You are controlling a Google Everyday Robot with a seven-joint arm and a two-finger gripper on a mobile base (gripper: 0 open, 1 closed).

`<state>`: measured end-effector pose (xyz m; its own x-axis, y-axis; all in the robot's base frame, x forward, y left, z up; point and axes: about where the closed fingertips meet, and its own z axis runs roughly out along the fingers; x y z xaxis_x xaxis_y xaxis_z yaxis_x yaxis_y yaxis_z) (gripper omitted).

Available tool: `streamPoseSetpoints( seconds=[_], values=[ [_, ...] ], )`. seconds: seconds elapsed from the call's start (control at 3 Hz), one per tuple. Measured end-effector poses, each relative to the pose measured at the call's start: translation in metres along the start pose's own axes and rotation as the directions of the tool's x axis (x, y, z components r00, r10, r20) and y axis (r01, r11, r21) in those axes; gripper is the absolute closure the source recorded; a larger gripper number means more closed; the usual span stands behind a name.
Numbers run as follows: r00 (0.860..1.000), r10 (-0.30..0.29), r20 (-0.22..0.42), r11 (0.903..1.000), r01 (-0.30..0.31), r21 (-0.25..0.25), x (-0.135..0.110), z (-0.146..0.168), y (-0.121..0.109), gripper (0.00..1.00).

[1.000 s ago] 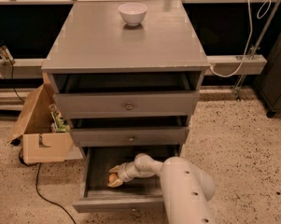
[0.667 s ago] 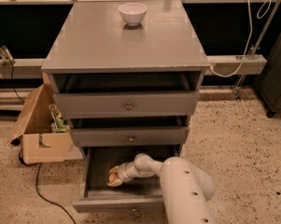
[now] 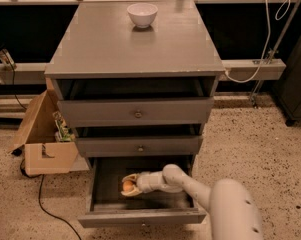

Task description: Pick orange from bottom drawer and place on counter

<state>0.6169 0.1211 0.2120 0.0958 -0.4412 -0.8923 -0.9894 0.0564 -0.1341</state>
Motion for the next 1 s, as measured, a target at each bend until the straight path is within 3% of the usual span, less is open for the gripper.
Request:
streamPoseSetpoints(
  seconds=[0.33, 0.67, 1.0],
  values=[
    [0.984, -0.092, 0.15, 0.9957, 0.093, 0.003, -0.043, -0.068, 0.002, 1.0],
    [0.977, -0.098, 0.187, 0.9937, 0.107, -0.036, -0.048, -0.077, 0.016, 1.0],
    [0.976, -0.104, 0.191, 0.9928, 0.113, -0.038, -0.054, -0.08, 0.016, 1.0]
  ],
)
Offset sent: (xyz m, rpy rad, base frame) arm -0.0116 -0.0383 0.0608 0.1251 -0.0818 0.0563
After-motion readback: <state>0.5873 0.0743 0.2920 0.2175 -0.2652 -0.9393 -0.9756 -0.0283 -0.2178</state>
